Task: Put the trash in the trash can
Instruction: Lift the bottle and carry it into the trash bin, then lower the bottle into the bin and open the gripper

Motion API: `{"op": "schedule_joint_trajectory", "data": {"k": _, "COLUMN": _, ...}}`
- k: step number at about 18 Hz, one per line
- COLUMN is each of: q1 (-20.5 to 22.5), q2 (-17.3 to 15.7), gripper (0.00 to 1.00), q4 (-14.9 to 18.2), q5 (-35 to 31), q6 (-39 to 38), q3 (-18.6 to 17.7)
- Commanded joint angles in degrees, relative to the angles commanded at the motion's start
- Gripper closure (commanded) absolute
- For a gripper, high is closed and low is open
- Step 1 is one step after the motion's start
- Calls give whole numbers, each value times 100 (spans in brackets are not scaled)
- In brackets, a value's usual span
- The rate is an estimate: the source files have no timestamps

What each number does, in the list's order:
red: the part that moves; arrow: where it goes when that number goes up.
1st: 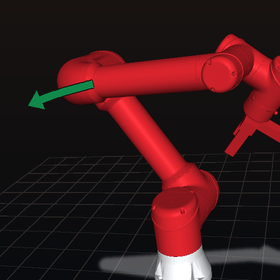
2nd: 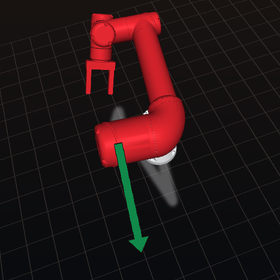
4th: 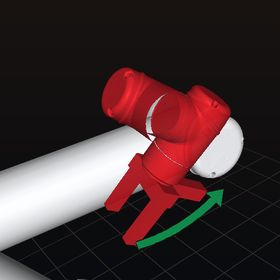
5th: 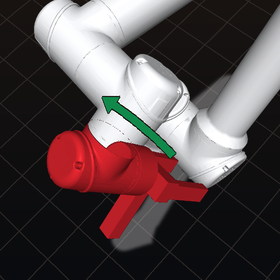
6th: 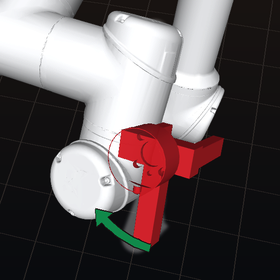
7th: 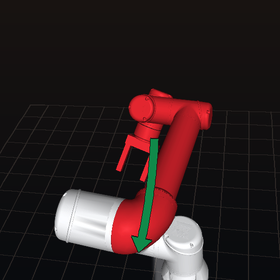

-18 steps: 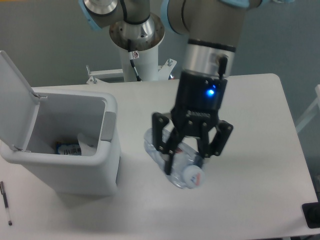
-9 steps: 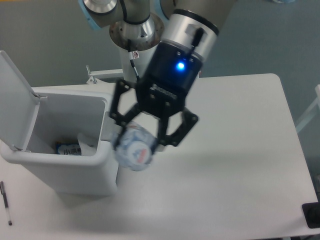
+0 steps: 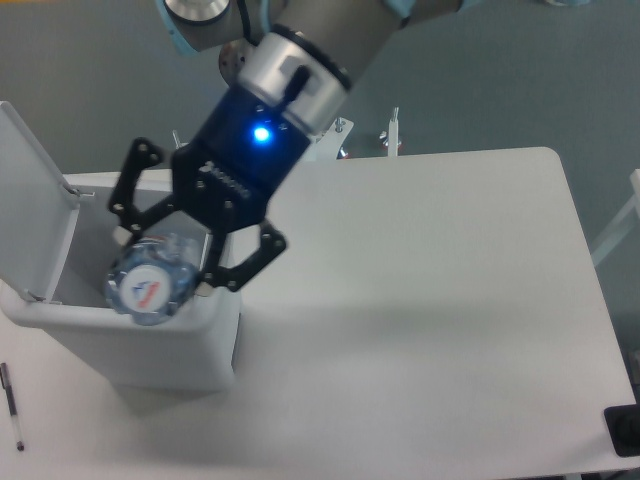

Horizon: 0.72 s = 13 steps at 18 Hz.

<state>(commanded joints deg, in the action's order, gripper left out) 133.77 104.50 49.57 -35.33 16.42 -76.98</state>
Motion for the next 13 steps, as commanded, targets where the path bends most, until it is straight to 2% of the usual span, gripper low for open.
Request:
{"op": "schedule_joint_trajectory", "data": {"k": 4, "q1": -88, "q2": -123, "gripper": 44, "q4": -9, "q5": 0, "q6": 448, "q3": -360}}
{"op": "schedule_joint_trajectory", "data": {"k": 13, "q1": -114, "q2": -211, "gripper": 44, "q4": -44, "q5": -35, "q6": 1346, "q3": -888}}
